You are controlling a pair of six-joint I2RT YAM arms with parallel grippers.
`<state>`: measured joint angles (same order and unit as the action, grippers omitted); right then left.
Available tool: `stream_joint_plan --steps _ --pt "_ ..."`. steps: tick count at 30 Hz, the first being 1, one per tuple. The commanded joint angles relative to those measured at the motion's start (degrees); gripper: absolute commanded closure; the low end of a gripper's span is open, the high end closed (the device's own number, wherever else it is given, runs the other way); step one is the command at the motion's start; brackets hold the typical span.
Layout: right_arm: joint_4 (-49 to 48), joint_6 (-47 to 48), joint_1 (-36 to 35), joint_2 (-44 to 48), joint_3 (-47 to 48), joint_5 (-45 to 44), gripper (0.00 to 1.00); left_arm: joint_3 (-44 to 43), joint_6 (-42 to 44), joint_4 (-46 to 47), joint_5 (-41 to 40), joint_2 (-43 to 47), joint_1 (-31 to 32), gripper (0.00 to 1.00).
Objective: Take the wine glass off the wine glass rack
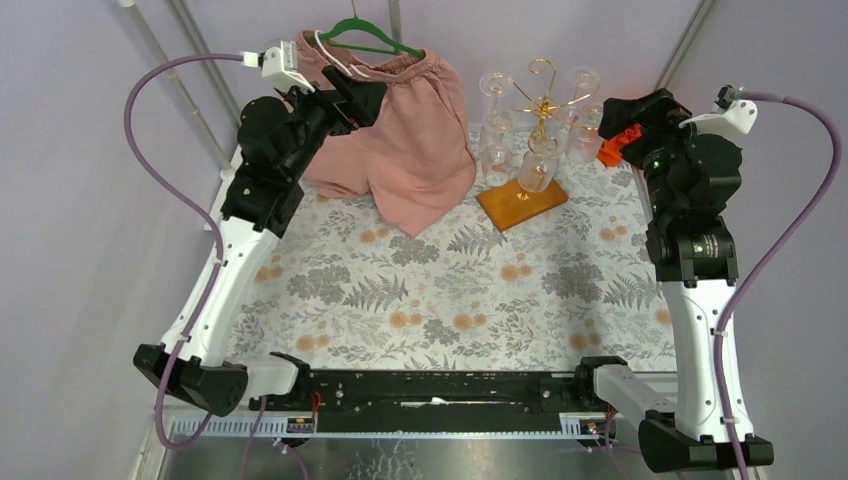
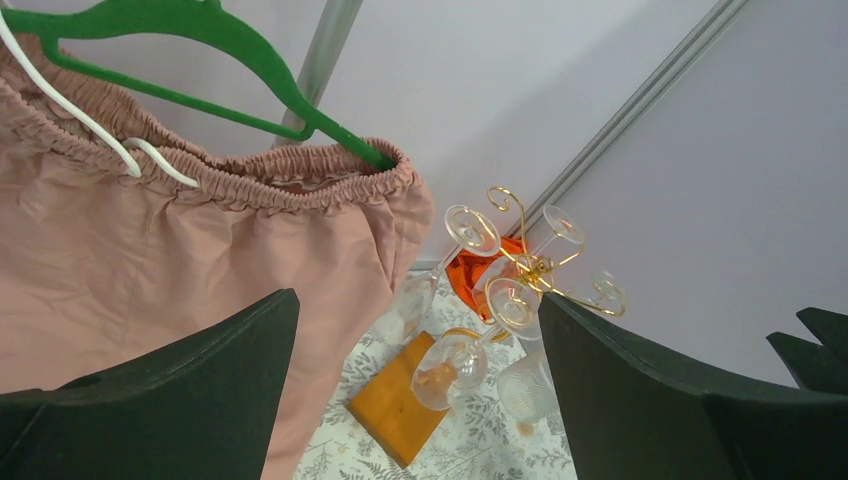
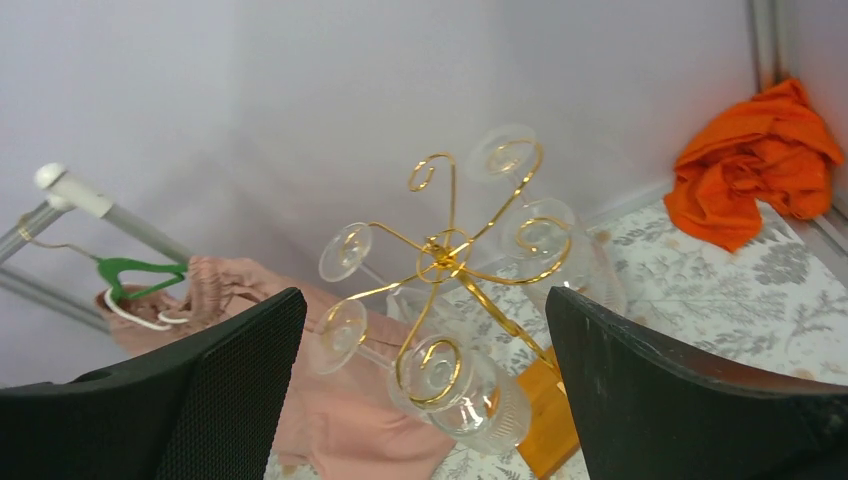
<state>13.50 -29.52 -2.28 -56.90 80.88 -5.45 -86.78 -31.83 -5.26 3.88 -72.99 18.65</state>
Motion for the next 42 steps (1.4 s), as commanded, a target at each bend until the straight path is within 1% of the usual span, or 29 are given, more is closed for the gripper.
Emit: stream_joint_plan --steps 1,3,4,6,7,8,10,11,13,16,19,21,22,23,24,26,27,28,30,31,34,37,38,42 --pt "2.14 0.33 0.09 -0.36 1.75 -6.49 0.0 -3.02 -0.26 -5.1 -2.48 -2.73 -0.07 0.01" --pt "-0.19 1.01 0.07 0.89 -0.02 -6.93 0.0 -4.53 0.01 -7.09 -3.2 -4.02 -0.03 0.01" --pt "-1.74 2.47 0.08 1.26 -1.18 -5.62 0.0 -4.14 -0.36 -6.72 -3.33 -4.1 -0.02 0.01" --pt "-4.02 3.1 0.09 1.69 -2.71 -2.67 0.0 0.27 -1.63 -1.8 -1.65 -2.88 -0.02 0.01" --pt "-3.6 3.17 0.08 1.11 -2.32 -1.04 0.0 1.98 -1.78 0.92 0.21 -2.23 -0.02 0.01" --pt "-1.91 3.23 0.09 -0.77 0.3 0.49 0.0 2.79 -1.77 3.05 2.11 -2.02 -0.02 0.01" --pt "-0.14 2.69 0.09 -4.22 4.09 2.92 0.0 -0.58 -0.83 1.81 3.12 -3.7 -0.02 0.01" --pt "-0.26 1.82 0.09 -5.61 5.53 3.75 0.0 -4.33 0.19 -1.73 3.15 -5.52 -0.02 0.01" --pt "-3.33 2.69 0.08 -8.24 7.75 9.72 0.0 -12.31 2.19 -6.71 4.45 -9.89 -0.02 0.01" --pt "-3.23 2.42 0.04 -13.72 15.85 13.3 0.0 -21.99 2.66 -12.12 7.26 -15.76 -0.02 0.01" --pt "2.44 0.49 0.09 -21.28 29.09 9.44 0.0 -30.26 2.56 -17.9 8.98 -21.02 -0.02 0.01" --pt "8.73 0.32 0.08 -27.41 39.84 9.28 0.0 -32.68 2.43 -19.47 9.79 -23.13 -0.02 0.01" --pt "10.95 0.61 0.09 -29.91 43.78 11.22 0.0 -32.77 2.26 -19.52 9.6 -23.58 -0.04 0.01" --pt "12.25 -0.07 0.09 -31.21 45.64 11.21 0.0 -32.52 2.03 -19.57 9.31 -23.71 -0.02 0.01" --pt "12.02 -0.66 0.06 -31.66 45.52 11.82 0.0 -32.41 1.96 -19.58 9.12 -23.83 -0.07 0.01" --pt "10.1 -1.15 0.08 -30.98 42.33 12.45 0.01 -32.2 1.97 -19.97 8.73 -24.03 -0.02 0.01" --pt "9.92 -1.09 0.09 -30.5 40.58 11.68 0.05 -31.92 1.95 -20.18 8.42 -23.95 -0.02 0.01" --pt "10.79 -0.62 0.08 -29.98 39.39 10.13 0.08 -31.58 1.91 -20.54 7.8 -23.77 -0.02 0.01" --pt "14.94 0.47 0.06 -28.87 37.56 4.22 0.17 -29.89 2.05 -20.53 7.07 -23.08 -0.02 0.01" --pt "16.36 1.42 0.06 -27.79 35.98 0.92 0.19 -28.89 2.35 -20.64 6.73 -22.67 -0.02 0.02" --pt "13.99 3.14 0.09 -21.47 26.22 -5.7 0.2 -23.06 3.47 -19.98 2.73 -19.25 -0.02 0.01" --pt "9.08 3.04 0.07 -15.11 16.56 -7.97 0.2 -15.01 4.81 -16.71 -1.13 -15.6 -0.02 0.01" --pt "8.33 2.73 0.08 -13.74 14.31 -8.57 0.2 -13.85 5.03 -16.26 -2.26 -15.3 -0.04 0.01" --pt "4.92 0.09 0.09 -10.43 5.05 -8.93 0.2 -17.46 5.56 -17.53 -2.37 -18.29 -0.07 0.01"
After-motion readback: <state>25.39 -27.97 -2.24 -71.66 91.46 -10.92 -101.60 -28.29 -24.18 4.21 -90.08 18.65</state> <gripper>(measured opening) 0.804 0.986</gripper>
